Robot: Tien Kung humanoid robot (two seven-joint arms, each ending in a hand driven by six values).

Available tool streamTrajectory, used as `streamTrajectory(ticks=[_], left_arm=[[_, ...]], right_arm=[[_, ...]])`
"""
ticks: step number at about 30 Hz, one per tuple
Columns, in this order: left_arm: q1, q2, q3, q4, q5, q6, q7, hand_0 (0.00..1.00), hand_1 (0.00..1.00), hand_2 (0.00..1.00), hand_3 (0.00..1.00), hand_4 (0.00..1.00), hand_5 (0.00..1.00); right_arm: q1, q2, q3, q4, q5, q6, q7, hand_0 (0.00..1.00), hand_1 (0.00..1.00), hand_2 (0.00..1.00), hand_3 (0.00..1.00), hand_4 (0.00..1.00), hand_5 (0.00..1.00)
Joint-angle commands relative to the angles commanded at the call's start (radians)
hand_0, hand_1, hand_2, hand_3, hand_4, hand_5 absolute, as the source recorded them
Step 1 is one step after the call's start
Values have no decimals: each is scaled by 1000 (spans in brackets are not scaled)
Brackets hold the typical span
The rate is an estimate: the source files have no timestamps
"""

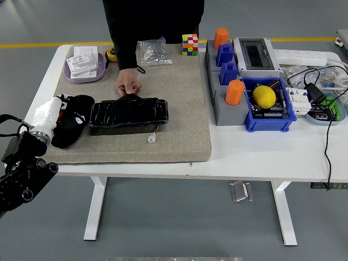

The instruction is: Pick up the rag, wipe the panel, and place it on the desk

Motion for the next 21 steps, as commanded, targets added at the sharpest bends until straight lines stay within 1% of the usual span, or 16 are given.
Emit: streamTrajectory(ticks=[2, 3, 8, 9, 14, 15, 20, 21], left_arm=[[0, -2, 1, 4, -2, 4, 0, 565, 722, 804, 732, 814, 355], [0, -2, 0, 5, 1, 6, 0, 482, 656, 807, 711, 803, 325], [0, -1, 5, 11, 4, 13, 2, 482, 656, 807, 711, 803, 325], [0, -1, 6, 12, 5, 13, 3, 420, 486, 803, 646, 719, 193], [0, -3, 10, 19, 8, 12, 6, 420, 486, 803, 646, 719, 193], [0, -3, 10, 20, 7, 12, 7, 404, 450, 806, 642, 719, 186], [-2, -7, 15, 20, 7, 15, 9, 404, 450, 806, 642, 719, 186], [-2, -7, 16, 20, 8, 18, 8, 366, 385, 805, 615, 702, 187]], right_arm=[[1, 0, 6, 0, -2, -1, 1, 750, 696, 714, 592, 911, 572], [1, 1, 7, 0, -1, -2, 2, 751, 697, 714, 592, 912, 571], [0, 1, 22, 0, -10, -3, 2, 751, 697, 714, 592, 912, 571], [-1, 2, 28, 0, -12, -3, 2, 750, 697, 714, 592, 912, 572], [-1, 0, 37, 0, -18, -3, 2, 750, 697, 714, 592, 912, 572], [0, 0, 38, 0, -19, -3, 1, 750, 697, 714, 592, 912, 571], [0, -2, 44, 0, -23, -3, -1, 750, 697, 714, 592, 912, 571], [0, -2, 47, 0, -25, -3, -2, 750, 697, 714, 592, 913, 571]])
